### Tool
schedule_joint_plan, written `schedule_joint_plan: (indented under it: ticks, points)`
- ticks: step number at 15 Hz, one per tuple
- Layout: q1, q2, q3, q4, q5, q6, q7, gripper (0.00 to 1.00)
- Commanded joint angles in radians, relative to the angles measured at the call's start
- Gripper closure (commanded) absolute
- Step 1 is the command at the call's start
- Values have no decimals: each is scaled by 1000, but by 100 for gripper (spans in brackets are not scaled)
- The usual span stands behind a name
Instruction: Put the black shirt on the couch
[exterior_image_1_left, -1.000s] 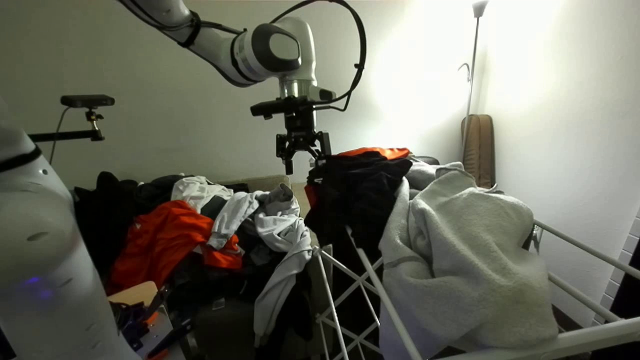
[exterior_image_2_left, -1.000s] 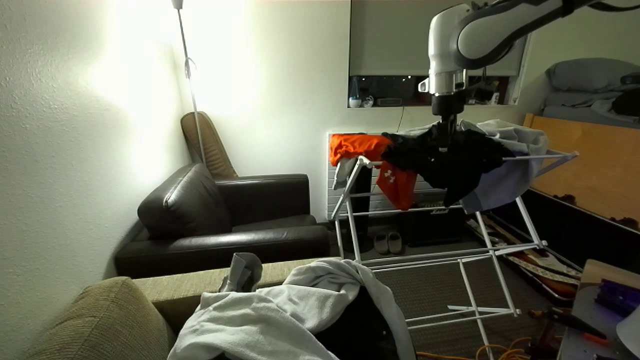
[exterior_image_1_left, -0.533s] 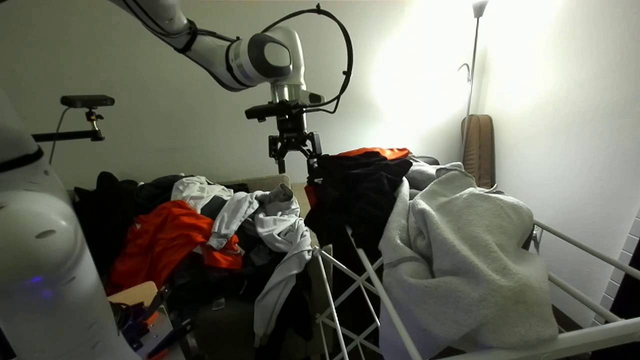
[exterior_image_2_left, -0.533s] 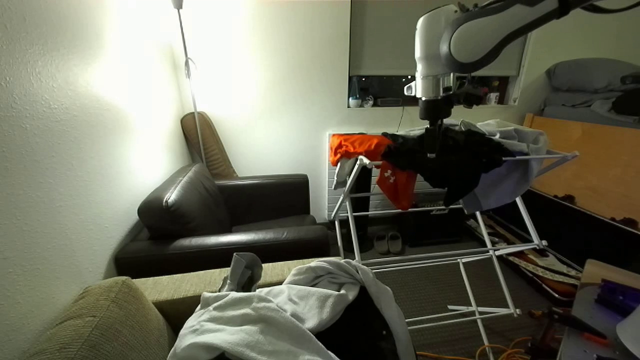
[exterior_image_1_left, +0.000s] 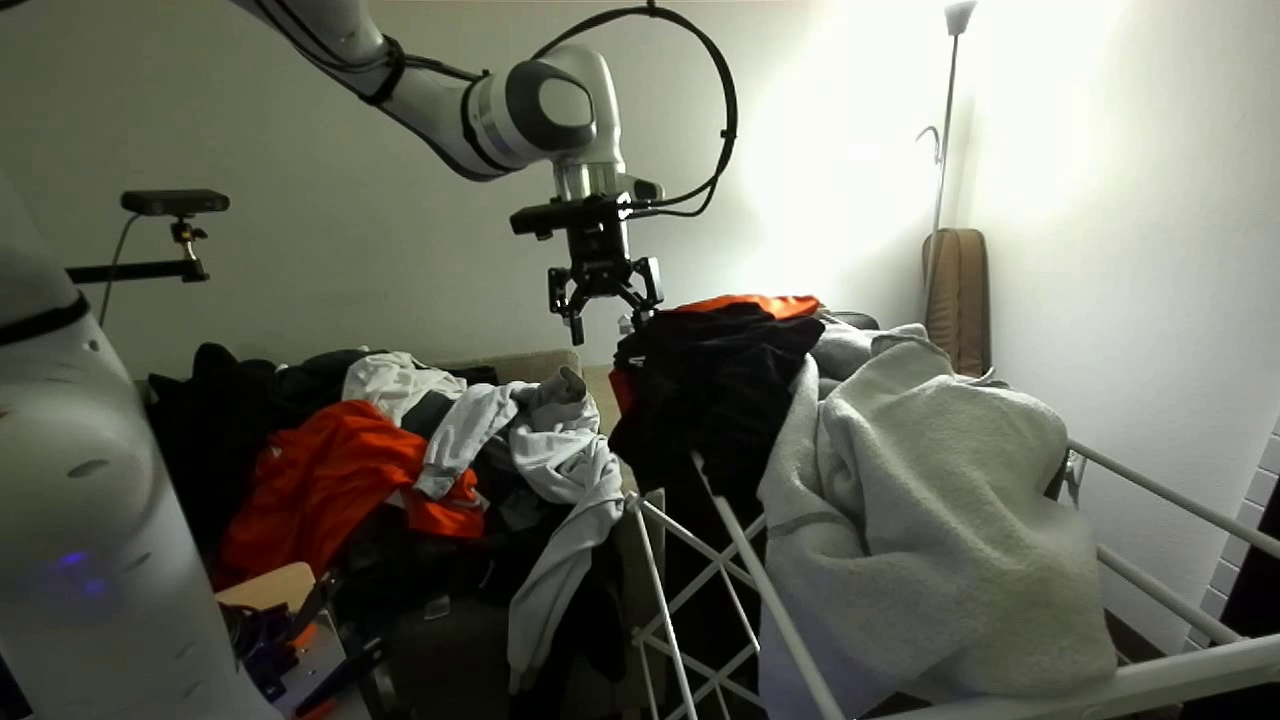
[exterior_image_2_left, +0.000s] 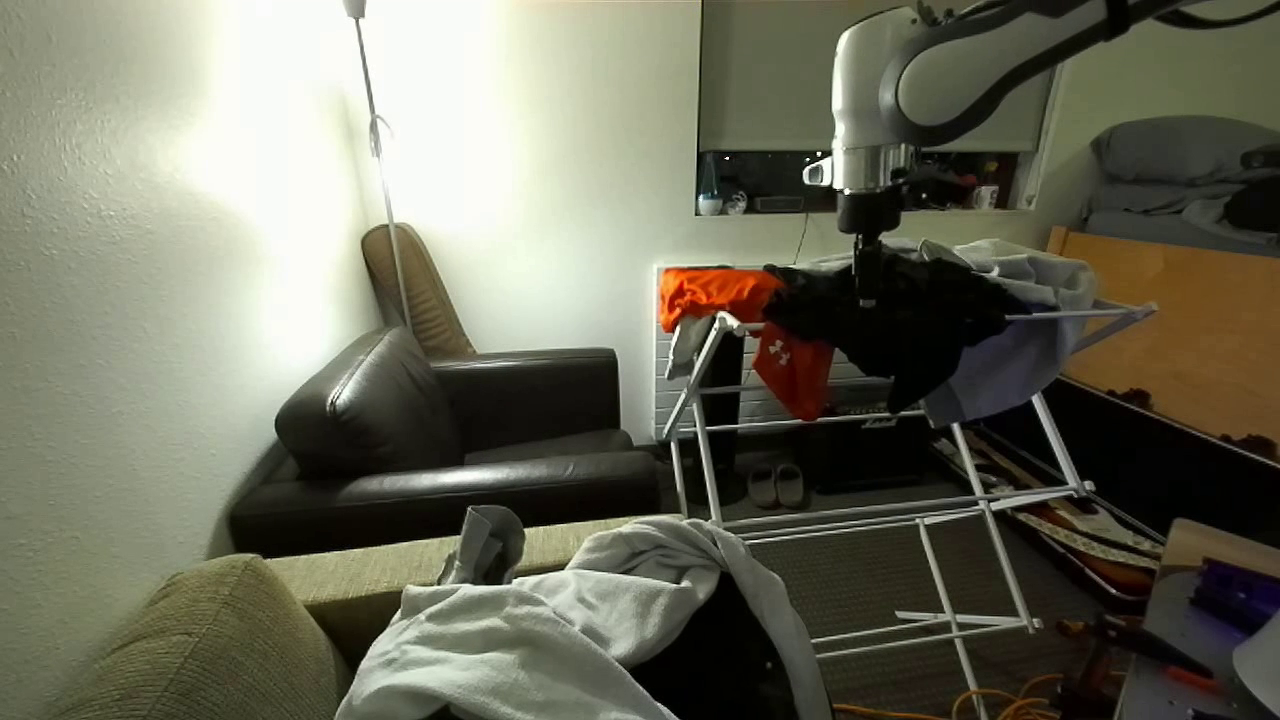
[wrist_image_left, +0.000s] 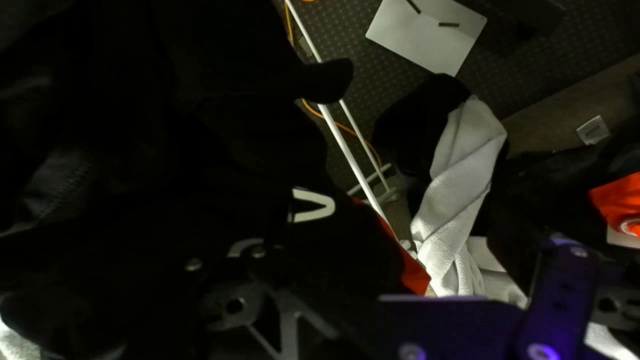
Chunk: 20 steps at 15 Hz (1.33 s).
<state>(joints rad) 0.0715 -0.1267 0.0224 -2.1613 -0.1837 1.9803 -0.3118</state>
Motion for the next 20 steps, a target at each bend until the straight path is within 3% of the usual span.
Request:
schedule_joint_plan:
  ticks: [1, 10, 20]
  points:
    - [-11, 7, -7, 8, -40, 44, -104, 0]
    - [-16, 12, -34, 58, -73, 144, -286, 0]
    - [-79, 104, -98, 140, -30, 192, -265, 0]
